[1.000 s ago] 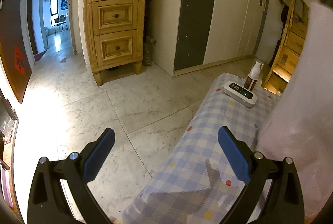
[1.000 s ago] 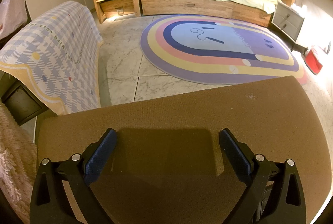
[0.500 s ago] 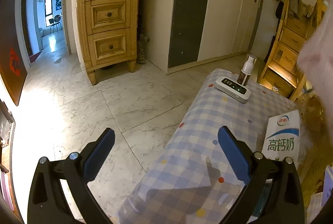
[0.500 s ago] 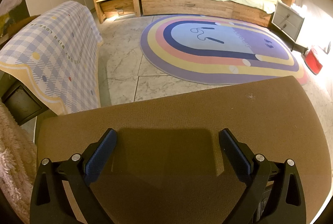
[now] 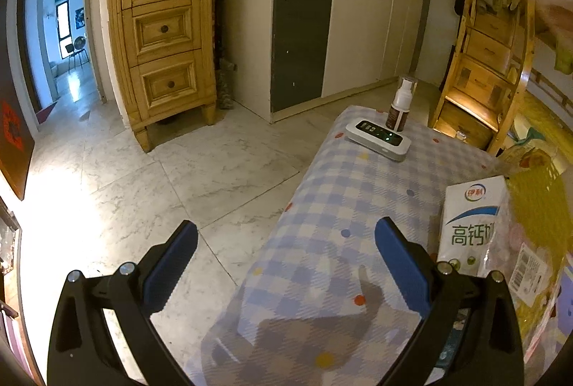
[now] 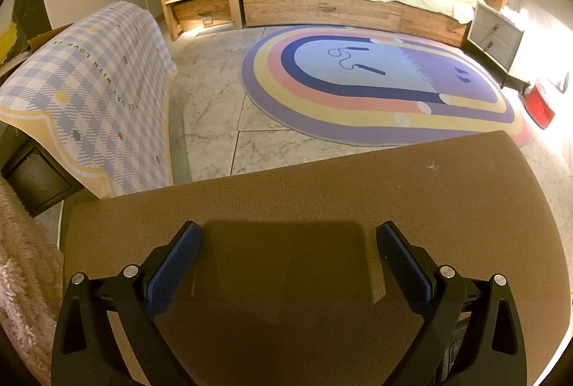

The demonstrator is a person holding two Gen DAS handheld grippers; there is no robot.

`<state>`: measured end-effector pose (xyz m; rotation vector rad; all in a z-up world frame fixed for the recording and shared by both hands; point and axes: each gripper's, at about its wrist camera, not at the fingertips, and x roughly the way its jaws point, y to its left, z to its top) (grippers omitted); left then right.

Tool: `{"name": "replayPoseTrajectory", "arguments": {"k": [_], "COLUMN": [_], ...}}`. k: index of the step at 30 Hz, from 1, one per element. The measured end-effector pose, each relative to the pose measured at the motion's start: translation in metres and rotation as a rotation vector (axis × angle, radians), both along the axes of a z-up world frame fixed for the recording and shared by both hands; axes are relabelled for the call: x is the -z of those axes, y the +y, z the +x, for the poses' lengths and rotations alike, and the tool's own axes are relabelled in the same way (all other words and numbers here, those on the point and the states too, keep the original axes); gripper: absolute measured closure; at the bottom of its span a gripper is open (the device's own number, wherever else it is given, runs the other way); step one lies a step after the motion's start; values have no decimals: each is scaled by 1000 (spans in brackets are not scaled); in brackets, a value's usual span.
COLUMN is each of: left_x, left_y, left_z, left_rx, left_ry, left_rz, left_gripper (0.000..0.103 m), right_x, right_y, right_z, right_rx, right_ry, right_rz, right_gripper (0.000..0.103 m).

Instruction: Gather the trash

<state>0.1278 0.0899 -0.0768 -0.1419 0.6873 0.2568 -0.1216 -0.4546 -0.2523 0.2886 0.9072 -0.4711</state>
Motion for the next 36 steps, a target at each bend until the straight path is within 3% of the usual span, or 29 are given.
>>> {"name": "replayPoseTrajectory", "arguments": {"k": [5, 10, 18, 29, 36], "left_x": [-10, -27, -35, -42, -57], "left_y": [1, -3, -41, -69, -100], "left_z": [-6, -14, -18, -25, -41], "left_rx": [7, 16, 144, 229, 324], "left_ry": [-54, -160, -233, -256, -199], "left_rz": [-18, -20, 35, 66, 100], "left_gripper": [7, 7, 7, 7, 7], "right_x": [0, 0, 0, 0, -1], "right_y": [0, 0, 0, -1, -3], "right_z": [0, 0, 0, 0, -1], "right_rx": [0, 0, 0, 0, 0], "right_ry": [0, 0, 0, 0, -1], "right_rz": [0, 0, 1, 1, 2], "right_gripper": [6, 6, 6, 6, 6]}}
